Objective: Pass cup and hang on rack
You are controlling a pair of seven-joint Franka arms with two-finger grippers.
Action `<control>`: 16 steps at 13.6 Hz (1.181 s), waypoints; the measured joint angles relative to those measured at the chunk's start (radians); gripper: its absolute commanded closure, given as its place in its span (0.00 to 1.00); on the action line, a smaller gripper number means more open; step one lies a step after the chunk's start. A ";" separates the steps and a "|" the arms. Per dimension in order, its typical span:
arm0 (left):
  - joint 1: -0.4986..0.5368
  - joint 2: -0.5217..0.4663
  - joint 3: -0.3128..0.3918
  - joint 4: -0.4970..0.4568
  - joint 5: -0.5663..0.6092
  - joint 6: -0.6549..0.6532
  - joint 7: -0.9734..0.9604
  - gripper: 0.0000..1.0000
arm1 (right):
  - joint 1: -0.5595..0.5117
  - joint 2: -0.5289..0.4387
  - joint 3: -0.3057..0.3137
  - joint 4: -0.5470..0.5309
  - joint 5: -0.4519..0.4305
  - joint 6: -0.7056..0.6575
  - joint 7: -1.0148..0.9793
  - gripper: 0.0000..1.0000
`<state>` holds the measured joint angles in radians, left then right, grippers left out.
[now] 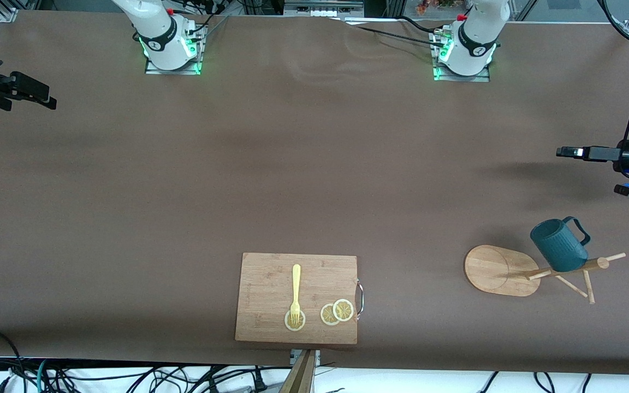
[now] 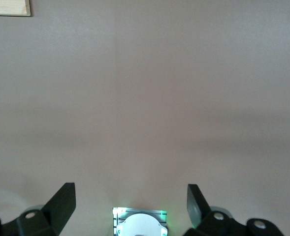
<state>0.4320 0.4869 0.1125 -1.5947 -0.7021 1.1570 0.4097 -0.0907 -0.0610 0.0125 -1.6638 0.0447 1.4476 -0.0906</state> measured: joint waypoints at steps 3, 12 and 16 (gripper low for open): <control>-0.036 -0.007 -0.014 0.081 0.082 0.001 -0.053 0.00 | 0.000 0.000 0.000 -0.001 0.000 0.000 0.000 0.00; -0.242 -0.013 -0.091 0.333 0.482 0.104 -0.160 0.00 | 0.000 0.000 0.000 -0.007 0.000 0.000 0.000 0.00; -0.324 -0.060 -0.091 0.379 0.630 0.184 -0.165 0.00 | 0.000 0.001 0.000 -0.015 0.000 0.002 0.000 0.00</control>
<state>0.1081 0.4268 0.0213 -1.2152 -0.0726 1.3408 0.2449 -0.0906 -0.0597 0.0126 -1.6785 0.0448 1.4496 -0.0906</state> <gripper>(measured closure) 0.000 0.000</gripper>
